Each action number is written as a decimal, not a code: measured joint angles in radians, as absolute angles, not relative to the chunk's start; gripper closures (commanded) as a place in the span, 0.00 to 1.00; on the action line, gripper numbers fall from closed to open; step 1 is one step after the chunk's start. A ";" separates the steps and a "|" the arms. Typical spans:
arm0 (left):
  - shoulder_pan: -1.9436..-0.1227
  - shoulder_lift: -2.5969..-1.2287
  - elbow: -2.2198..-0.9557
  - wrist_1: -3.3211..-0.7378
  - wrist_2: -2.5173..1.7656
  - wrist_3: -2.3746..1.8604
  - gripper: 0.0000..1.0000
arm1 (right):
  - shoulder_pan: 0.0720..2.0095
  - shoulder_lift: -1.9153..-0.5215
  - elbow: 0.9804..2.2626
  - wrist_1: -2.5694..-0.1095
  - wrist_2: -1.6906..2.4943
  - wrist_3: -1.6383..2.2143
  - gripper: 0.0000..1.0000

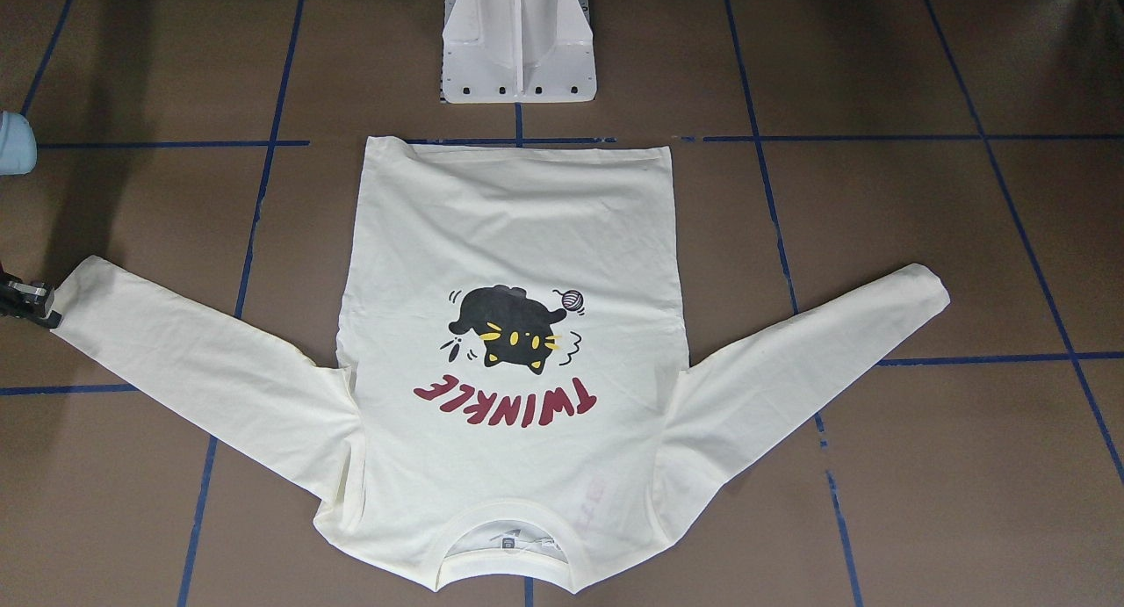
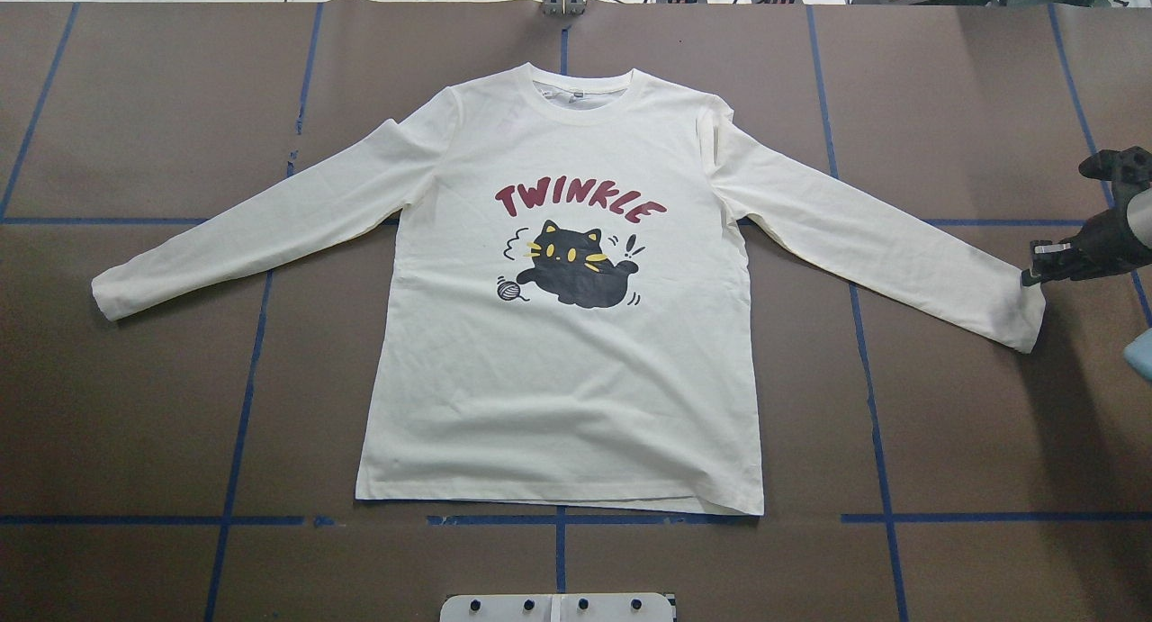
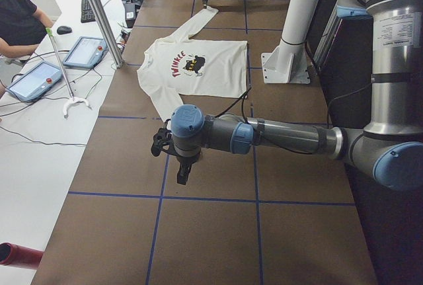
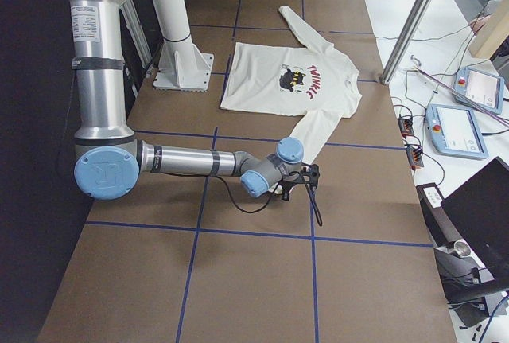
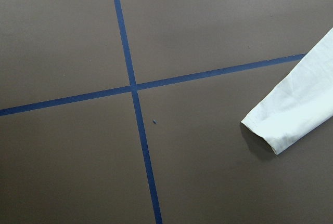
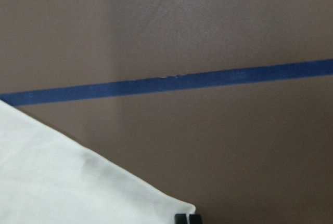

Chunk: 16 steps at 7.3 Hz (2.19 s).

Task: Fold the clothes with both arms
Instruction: 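Grasp the sleeve cuff with the right gripper and fold it across the shirt body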

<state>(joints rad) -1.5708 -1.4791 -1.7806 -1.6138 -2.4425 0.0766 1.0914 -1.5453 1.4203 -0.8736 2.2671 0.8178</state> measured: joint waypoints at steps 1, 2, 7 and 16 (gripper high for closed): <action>-1.571 -1.479 -1.782 -1.614 -2.443 0.077 0.00 | 1.086 -1.542 1.464 -0.878 2.269 0.830 1.00; -1.571 -1.479 -1.787 -1.614 -2.443 0.076 0.00 | 1.069 -1.528 1.523 -0.883 2.271 0.886 1.00; -1.570 -1.484 -1.795 -1.646 -2.444 0.069 0.00 | 0.825 -0.894 1.536 -1.155 2.154 1.487 1.00; -1.378 -1.493 -1.751 -1.863 -2.492 -0.245 0.00 | 0.534 -0.387 1.046 -0.952 1.674 1.718 0.01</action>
